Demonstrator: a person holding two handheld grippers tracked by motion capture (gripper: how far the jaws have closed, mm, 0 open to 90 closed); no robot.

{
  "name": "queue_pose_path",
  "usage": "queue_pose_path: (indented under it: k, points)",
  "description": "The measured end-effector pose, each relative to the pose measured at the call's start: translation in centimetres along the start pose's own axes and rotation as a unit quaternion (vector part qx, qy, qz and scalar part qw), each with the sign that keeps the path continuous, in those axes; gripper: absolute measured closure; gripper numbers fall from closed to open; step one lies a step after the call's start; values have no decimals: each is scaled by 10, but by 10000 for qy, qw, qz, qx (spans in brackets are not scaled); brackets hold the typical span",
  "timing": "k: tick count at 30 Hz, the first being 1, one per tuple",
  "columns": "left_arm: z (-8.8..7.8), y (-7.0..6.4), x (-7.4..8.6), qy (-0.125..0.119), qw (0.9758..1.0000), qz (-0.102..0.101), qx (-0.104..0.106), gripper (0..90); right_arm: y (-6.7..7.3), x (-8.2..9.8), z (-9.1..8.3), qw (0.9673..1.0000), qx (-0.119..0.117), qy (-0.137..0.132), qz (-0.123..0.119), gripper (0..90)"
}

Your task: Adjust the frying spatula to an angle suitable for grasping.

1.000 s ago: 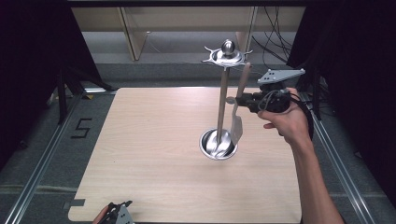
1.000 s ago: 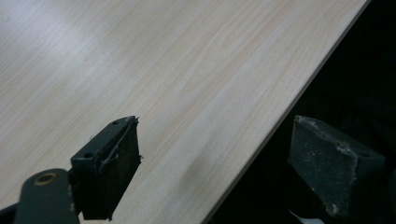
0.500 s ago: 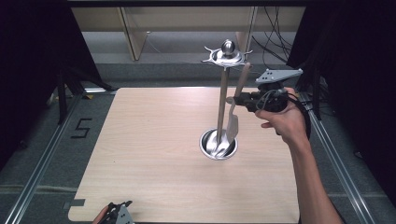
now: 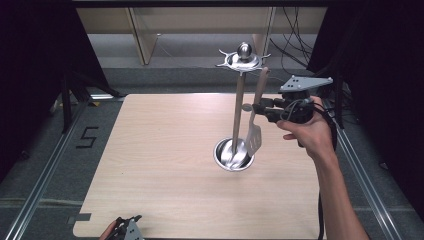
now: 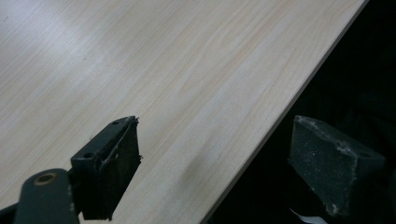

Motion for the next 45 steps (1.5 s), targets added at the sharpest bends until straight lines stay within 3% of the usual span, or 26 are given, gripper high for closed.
queue_pose_path:
  k: [3,7,8,9,12,14,16,17,20,23,26,37,40,42,45]
  points:
    - [0,0,0,-2,10000,-26,-22,155,2,1,-4,9998,-24,-131,167,607]
    - [0,0,0,-5,10000,-46,-36,155,2,4,-8,9998,29,-156,106,568]
    - [0,-1,0,-10,9999,-66,-139,155,3,5,-10,9997,35,-170,154,560]
    - [0,0,0,-13,10000,-32,-80,155,3,7,-9,9993,81,-279,223,547]
    - [2,-1,0,-34,9998,-48,-169,155,3,10,-12,9996,126,-199,180,516]
    - [0,-1,0,-10,10000,-46,-70,155,3,13,-14,9994,84,-241,214,499]
    - [1,-1,1,-30,9998,-86,-187,155,5,17,-16,9994,135,-220,240,476]
    - [1,-1,0,-39,9999,-67,-90,155,5,18,-17,9993,184,-249,201,469]
    - [1,-1,0,-26,9999,-65,-74,155,8,25,-21,9989,180,-280,317,456]
    - [2,-1,1,-9,9999,-31,-129,155,10,33,-24,9988,232,-296,306,446]
    - [0,-1,0,4,9999,-73,-100,155,9,40,-25,9982,387,-432,138,446]
    - [1,-1,0,0,9998,-62,-179,155,14,77,-26,9978,449,-392,285,439]
    - [0,-2,-1,-38,10000,-20,-50,155,11,87,-24,9977,566,-194,325,439]
    - [-1,-3,-1,-85,9999,-71,-126,155,8,93,-22,9978,596,-153,230,437]
    - [-1,-2,-1,-56,9999,-5,-156,155,8,98,-25,9980,525,-18,362,427]
Point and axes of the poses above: each handheld gripper's, and its own axes: z roughly forward along the jaws, x roughly out of its underside, y roughly to its left, the point moved 2 cm from there along z, roughly forward along the jaws, and after that the axes turned 3 degrees about -y, right-handed, at the moved point
